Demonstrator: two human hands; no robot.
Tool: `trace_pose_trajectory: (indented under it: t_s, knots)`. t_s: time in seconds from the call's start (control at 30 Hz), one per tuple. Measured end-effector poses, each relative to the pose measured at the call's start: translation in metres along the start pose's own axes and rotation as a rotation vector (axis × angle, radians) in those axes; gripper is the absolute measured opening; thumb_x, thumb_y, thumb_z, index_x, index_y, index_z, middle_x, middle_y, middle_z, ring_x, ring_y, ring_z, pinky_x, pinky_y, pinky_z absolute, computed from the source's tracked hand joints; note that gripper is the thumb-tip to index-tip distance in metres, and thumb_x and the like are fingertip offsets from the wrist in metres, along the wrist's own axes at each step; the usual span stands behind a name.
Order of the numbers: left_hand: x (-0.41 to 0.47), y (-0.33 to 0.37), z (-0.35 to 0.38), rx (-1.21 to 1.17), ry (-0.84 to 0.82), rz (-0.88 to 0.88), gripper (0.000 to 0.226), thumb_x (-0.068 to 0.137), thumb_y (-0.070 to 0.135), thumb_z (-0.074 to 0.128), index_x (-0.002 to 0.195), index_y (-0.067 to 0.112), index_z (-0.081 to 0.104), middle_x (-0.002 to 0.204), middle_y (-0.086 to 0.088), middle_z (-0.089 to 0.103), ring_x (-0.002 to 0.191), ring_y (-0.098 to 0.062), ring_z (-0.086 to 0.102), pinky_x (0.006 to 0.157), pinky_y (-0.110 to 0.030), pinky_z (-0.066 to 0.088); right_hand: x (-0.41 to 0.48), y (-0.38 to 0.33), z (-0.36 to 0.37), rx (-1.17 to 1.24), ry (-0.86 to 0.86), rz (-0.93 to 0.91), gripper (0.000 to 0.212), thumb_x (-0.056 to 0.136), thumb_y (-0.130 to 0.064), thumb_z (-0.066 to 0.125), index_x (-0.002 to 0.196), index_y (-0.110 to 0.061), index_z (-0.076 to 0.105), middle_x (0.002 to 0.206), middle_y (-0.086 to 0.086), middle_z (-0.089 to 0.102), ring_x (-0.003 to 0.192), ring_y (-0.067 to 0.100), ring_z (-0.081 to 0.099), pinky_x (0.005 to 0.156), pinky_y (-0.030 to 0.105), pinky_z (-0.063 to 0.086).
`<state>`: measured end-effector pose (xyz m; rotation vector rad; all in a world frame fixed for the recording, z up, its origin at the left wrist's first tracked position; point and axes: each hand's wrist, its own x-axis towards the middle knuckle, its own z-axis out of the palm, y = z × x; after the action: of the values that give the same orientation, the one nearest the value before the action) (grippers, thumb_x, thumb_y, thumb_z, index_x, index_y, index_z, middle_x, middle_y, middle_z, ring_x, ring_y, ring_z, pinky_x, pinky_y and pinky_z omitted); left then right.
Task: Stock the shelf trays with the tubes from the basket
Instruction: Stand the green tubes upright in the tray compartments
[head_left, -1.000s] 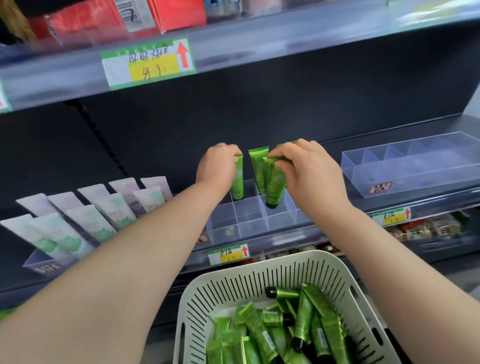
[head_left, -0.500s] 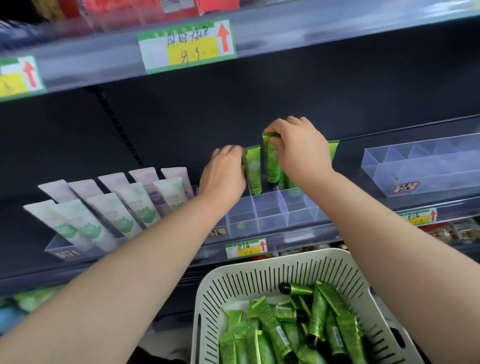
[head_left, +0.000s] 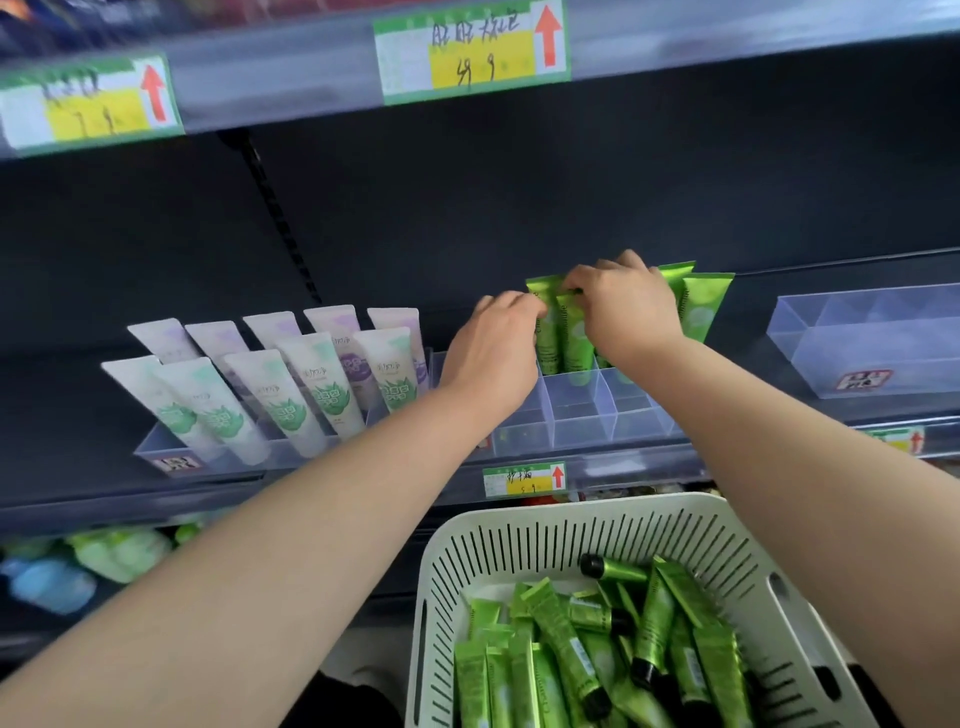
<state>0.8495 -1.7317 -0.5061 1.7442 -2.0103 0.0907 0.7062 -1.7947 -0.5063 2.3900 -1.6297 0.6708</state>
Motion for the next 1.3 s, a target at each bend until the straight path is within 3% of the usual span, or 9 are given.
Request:
trace_pose_trajectory:
  t_s: [0.17,0.43,0.57,0.9,1.0,1.17,1.3]
  knots:
    - [-0.007,0.003,-0.002,-0.001,0.001,0.002,0.04,0.093,0.0,0.052,0.128,0.018,0.055,0.131,0.002,0.054,0.117,-0.02,0.047,0.087,-0.035,0.046,-0.01,-0.001,-0.006,0.008,0.088,-0.021,0.036,0.086,-0.003,0.054,0.116,-0.021,0.062,0.105,0.006,0.063,0.102,0.032,0.048,0.074,0.038,0.036]
    - [-0.038,0.009,0.005,0.025,-0.076,0.034,0.037,0.095,0.002,0.049,0.127,0.019,0.055,0.134,0.005,0.052,0.119,-0.018,0.043,0.074,-0.03,0.04,-0.069,0.005,-0.013,0.012,0.23,-0.046,0.028,0.086,-0.006,0.059,0.111,-0.016,0.066,0.102,0.009,0.063,0.095,0.037,0.052,0.07,0.043,0.041]
    - [-0.06,0.013,0.015,-0.013,-0.105,0.057,0.037,0.094,0.002,0.047,0.126,0.019,0.057,0.133,0.003,0.053,0.121,-0.019,0.043,0.085,-0.033,0.042,-0.111,0.007,-0.007,0.016,0.233,-0.042,0.026,0.084,-0.005,0.063,0.107,-0.016,0.067,0.1,0.007,0.065,0.092,0.035,0.054,0.067,0.04,0.04]
    - [-0.127,0.022,0.073,-0.112,-0.255,0.085,0.039,0.092,-0.003,0.05,0.121,0.019,0.062,0.128,0.006,0.058,0.12,-0.015,0.046,0.094,-0.03,0.041,-0.226,0.013,0.057,0.031,-0.068,-0.009,0.029,0.074,-0.007,0.074,0.099,-0.021,0.07,0.093,0.001,0.066,0.089,0.032,0.058,0.065,0.039,0.045]
    - [-0.146,0.016,0.088,-0.093,-0.342,0.03,0.04,0.092,-0.003,0.051,0.122,0.02,0.06,0.13,0.005,0.057,0.123,-0.015,0.047,0.098,-0.032,0.041,-0.249,0.011,0.074,0.01,-0.259,0.008,0.035,0.078,-0.007,0.068,0.106,-0.027,0.068,0.106,-0.003,0.065,0.099,0.027,0.055,0.072,0.036,0.043]
    - [-0.177,-0.008,0.114,-0.073,-0.59,-0.183,0.033,0.091,0.001,0.055,0.121,0.016,0.061,0.119,-0.003,0.063,0.11,-0.02,0.059,0.091,-0.033,0.049,-0.263,-0.005,0.1,0.042,-0.628,0.027,0.04,0.09,-0.011,0.054,0.126,-0.03,0.053,0.125,-0.004,0.053,0.118,0.022,0.044,0.091,0.037,0.039]
    - [-0.197,-0.024,0.13,-0.026,-0.788,-0.296,0.029,0.09,0.003,0.058,0.116,0.014,0.062,0.113,-0.004,0.064,0.102,-0.021,0.06,0.088,-0.035,0.051,-0.269,-0.019,0.126,0.102,-0.872,0.011,0.045,0.089,-0.005,0.052,0.13,-0.023,0.049,0.128,0.004,0.053,0.118,0.025,0.046,0.091,0.038,0.041]
